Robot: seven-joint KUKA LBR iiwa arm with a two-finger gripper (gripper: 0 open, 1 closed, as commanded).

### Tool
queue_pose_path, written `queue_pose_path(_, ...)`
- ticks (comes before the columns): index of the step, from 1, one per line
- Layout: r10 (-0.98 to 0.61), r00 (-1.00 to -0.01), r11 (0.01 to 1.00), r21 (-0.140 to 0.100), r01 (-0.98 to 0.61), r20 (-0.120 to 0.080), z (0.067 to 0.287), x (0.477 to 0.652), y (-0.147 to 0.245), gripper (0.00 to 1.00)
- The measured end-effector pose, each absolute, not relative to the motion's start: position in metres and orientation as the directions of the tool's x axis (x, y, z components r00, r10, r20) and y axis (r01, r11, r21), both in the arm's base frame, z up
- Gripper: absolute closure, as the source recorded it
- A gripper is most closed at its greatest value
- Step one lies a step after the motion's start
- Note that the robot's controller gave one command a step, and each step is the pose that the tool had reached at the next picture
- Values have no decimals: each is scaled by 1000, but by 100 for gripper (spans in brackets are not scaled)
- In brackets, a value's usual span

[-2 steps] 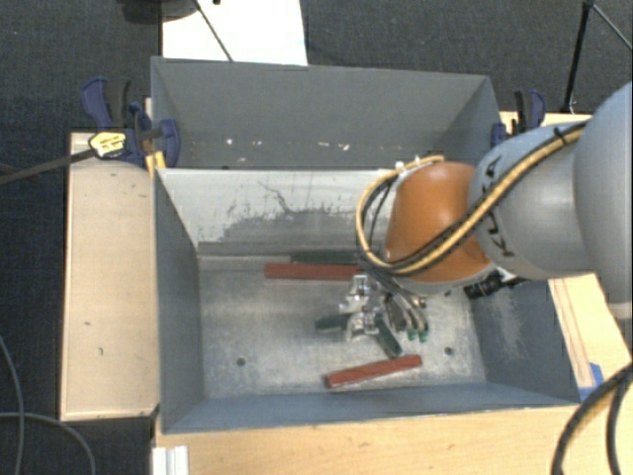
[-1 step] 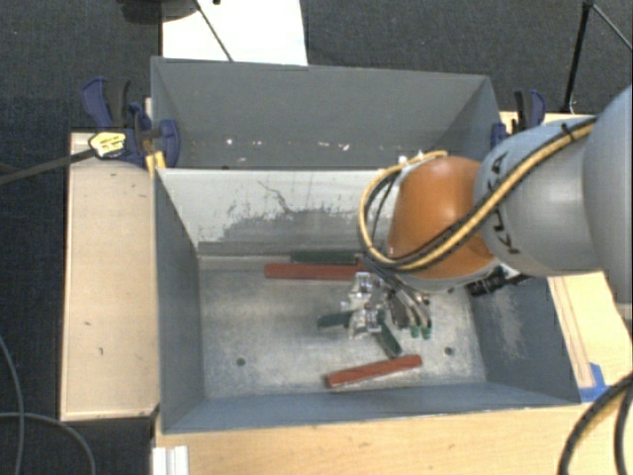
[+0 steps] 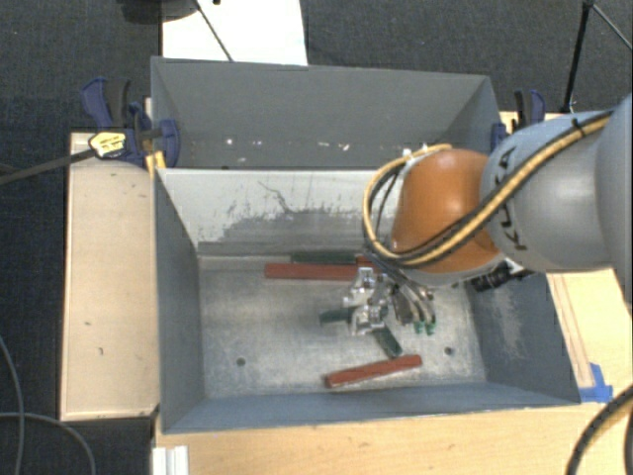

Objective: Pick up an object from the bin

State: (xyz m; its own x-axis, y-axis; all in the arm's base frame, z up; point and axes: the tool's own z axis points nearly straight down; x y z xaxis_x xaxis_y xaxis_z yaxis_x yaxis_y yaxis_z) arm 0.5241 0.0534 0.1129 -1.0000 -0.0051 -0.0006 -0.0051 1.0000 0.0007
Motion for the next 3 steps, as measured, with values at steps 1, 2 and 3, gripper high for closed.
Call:
queue_pose_path(1, -4, -1000, 1000, 1, -4, -5, 122, 525, 53, 100)
queue_pose_path(2, -3, -1000, 1000, 1, -3, -5, 127, 525, 54, 100)
queue_pose_path(3, -2, -1000, 1000, 1, -2, -5, 131, 525, 54, 100)
